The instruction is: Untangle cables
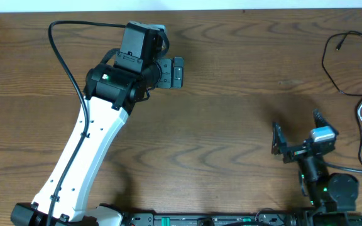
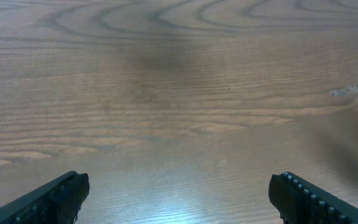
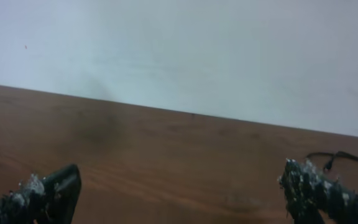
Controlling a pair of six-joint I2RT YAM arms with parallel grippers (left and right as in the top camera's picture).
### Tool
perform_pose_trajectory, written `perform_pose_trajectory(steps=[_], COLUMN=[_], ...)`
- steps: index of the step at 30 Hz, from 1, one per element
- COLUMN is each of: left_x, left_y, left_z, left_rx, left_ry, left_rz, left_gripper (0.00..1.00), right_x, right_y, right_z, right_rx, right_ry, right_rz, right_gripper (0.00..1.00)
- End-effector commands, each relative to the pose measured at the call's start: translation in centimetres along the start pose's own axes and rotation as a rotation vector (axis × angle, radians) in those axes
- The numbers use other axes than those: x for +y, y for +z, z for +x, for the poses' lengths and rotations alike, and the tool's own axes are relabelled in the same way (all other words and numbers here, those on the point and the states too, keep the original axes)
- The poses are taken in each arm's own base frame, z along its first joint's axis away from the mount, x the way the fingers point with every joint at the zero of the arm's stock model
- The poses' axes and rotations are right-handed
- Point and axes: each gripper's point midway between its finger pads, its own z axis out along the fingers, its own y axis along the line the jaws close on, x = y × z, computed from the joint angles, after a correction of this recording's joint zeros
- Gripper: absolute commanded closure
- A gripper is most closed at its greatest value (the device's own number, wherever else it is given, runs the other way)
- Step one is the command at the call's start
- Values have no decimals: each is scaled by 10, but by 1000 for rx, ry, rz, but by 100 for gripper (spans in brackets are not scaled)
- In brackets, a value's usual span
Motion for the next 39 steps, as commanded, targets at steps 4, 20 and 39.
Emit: perform_pose_trajectory(steps=[4,20,39], left_x=[1,1,1], left_y=[-1,-1,-1], left_z=[-2,-2,-2], left_rx=[-7,-7,-7], left_ry=[21,21,21], left_rz=[-8,-8,-8], left_gripper=[2,2,2], right_x=[-4,-8,-8], right_y=[-4,-4,-4], right_z=[25,63,63], right_rx=[-15,87,87], right_ry=[-6,8,8], right_rz=[31,55,56], right_gripper=[1,1,1])
